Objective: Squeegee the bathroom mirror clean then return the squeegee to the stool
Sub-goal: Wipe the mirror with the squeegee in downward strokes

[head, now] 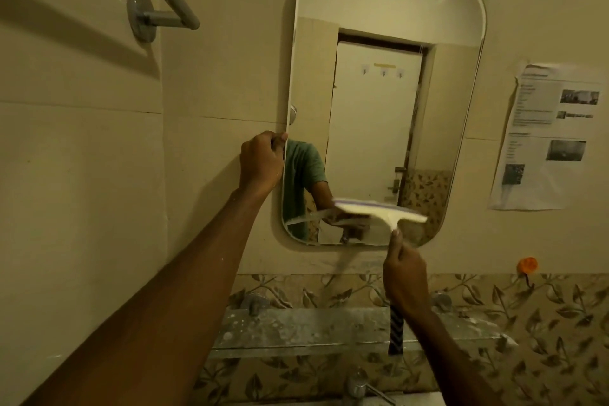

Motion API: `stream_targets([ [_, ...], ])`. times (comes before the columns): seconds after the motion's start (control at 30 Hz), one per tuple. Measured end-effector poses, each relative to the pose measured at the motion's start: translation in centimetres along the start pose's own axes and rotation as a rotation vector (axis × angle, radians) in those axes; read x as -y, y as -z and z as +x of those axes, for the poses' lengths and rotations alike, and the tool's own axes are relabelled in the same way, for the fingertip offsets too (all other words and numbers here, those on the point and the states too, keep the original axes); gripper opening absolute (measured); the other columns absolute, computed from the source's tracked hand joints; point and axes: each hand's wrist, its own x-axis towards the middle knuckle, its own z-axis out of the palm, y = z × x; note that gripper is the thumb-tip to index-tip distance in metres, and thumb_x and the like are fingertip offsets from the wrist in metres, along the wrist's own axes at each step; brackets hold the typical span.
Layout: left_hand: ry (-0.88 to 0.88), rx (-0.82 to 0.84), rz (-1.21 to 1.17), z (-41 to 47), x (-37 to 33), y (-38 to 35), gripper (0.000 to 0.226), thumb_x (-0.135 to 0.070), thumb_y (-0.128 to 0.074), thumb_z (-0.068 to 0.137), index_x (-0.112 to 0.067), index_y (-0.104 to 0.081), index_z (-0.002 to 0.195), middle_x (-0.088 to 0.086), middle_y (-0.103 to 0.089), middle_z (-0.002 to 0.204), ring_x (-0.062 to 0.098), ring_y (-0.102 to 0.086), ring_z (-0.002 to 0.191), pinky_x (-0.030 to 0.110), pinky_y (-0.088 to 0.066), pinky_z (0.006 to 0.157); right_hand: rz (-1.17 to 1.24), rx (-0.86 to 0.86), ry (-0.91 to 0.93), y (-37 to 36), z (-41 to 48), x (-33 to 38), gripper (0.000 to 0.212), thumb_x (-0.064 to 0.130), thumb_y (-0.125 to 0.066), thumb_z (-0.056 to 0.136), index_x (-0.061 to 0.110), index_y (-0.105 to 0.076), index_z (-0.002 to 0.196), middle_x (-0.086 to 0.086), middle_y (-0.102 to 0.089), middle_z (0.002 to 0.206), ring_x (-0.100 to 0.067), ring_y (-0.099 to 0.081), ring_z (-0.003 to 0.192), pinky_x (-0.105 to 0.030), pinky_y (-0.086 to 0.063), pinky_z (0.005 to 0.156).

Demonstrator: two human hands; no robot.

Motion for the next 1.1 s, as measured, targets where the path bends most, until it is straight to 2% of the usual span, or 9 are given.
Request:
stream_targets([
  [0.13,0.012,0.01,-0.019,-0.1,-0.2,0.2,0.038,-0.035,-0.046,0.1,-0.003,-0.067,0.095,0.017,-0.069,0.086,0.029,-0.066,0.078,0.044,-0.057,0.072,0.039,0.026,-0.09,1.7,-0.8,-0.5,0.055,0.042,-0.029,0.103,0.01,-0.045,0.06,-0.007,-0.043,0.053,-0.021,-0.041,0.044,-0.029,-0.038,0.046],
  [0.33,0.019,0.006,-0.026,-0.2,-0.4,0.2,0.037,-0.034,-0.046,0.1,-0.003,-0.067,0.096,0.018,-0.069,0.086,0.031,-0.066,0.08,0.044,-0.057,0.073,0.272,-0.19,-0.391,3.4,3.1,-0.5,0.059,0.05,-0.025,0.102,0.002,-0.058,0.092,-0.008,-0.047,0.059,-0.02,-0.044,0.045,-0.026,-0.04,0.042],
  [0.47,0.006,0.0,-0.013,-0.1,-0.1,0.0,0.038,-0.033,-0.045,0.1,-0.002,-0.067,0.094,0.018,-0.069,0.084,0.028,-0.064,0.076,0.037,-0.052,0.066,0.355,-0.233,-0.487,-0.4,0.6,0.1,0.043,0.047,-0.024,0.103,0.016,-0.051,0.091,-0.004,-0.044,0.064,-0.017,-0.042,0.05,-0.027,-0.038,0.044],
  [0.53,0.003,0.001,-0.014,-0.1,-0.1,0.0,0.039,-0.033,-0.045,0.1,-0.002,-0.066,0.09,0.018,-0.068,0.081,0.028,-0.063,0.073,0.034,-0.047,0.063,0.391,-0.241,-0.513,-2.4,-1.3,1.5,0.041,0.045,-0.025,0.103,0.02,-0.047,0.079,-0.002,-0.042,0.063,-0.015,-0.04,0.05,-0.027,-0.035,0.044],
  [0.6,0.012,0.008,-0.027,-0.2,-0.2,0.0,0.039,-0.033,-0.045,0.1,-0.002,-0.066,0.09,0.016,-0.068,0.081,0.028,-0.064,0.074,0.035,-0.05,0.063,0.412,-0.218,-0.498,-4.0,-3.2,3.0,0.041,0.041,-0.026,0.104,0.021,-0.045,0.074,-0.002,-0.042,0.06,-0.014,-0.04,0.049,-0.026,-0.034,0.045],
  [0.73,0.044,0.023,-0.044,-0.2,-0.4,0.2,0.039,-0.035,-0.046,0.1,-0.003,-0.067,0.095,0.013,-0.068,0.085,0.025,-0.064,0.077,0.037,-0.054,0.068,0.408,-0.136,-0.48,-4.9,-4.7,3.5,0.051,0.043,-0.026,0.103,0.011,-0.048,0.071,-0.004,-0.042,0.056,-0.017,-0.043,0.047,-0.026,-0.036,0.045],
  [0.83,0.049,0.027,-0.089,-0.2,-0.2,0.3,0.038,-0.035,-0.047,0.099,-0.003,-0.067,0.095,0.016,-0.069,0.085,0.029,-0.066,0.078,0.046,-0.058,0.074,0.402,-0.181,-0.482,-2.8,-2.7,2.2,0.053,0.048,-0.027,0.102,0.008,-0.054,0.081,-0.002,-0.043,0.058,-0.016,-0.041,0.046,-0.024,-0.036,0.041],
  [1.0,0.037,0.012,-0.06,-0.2,-0.3,0.2,0.037,-0.034,-0.047,0.099,-0.003,-0.068,0.098,0.016,-0.07,0.088,0.029,-0.066,0.081,0.041,-0.057,0.074,0.426,-0.313,-0.607,-0.2,1.4,0.0,0.05,0.049,-0.025,0.102,0.012,-0.055,0.118,-0.011,-0.058,0.084,-0.024,-0.055,0.067,-0.029,-0.045,0.05],
  [1.1,0.029,0.002,-0.027,-0.1,-0.3,0.1,0.038,-0.035,-0.046,0.1,-0.003,-0.067,0.095,0.016,-0.07,0.087,0.028,-0.066,0.08,0.036,-0.053,0.069,0.417,-0.284,-0.578,-2.9,-0.8,1.2,0.044,0.044,-0.025,0.103,0.01,-0.054,0.106,-0.006,-0.05,0.071,-0.016,-0.046,0.055,-0.026,-0.038,0.045],
])
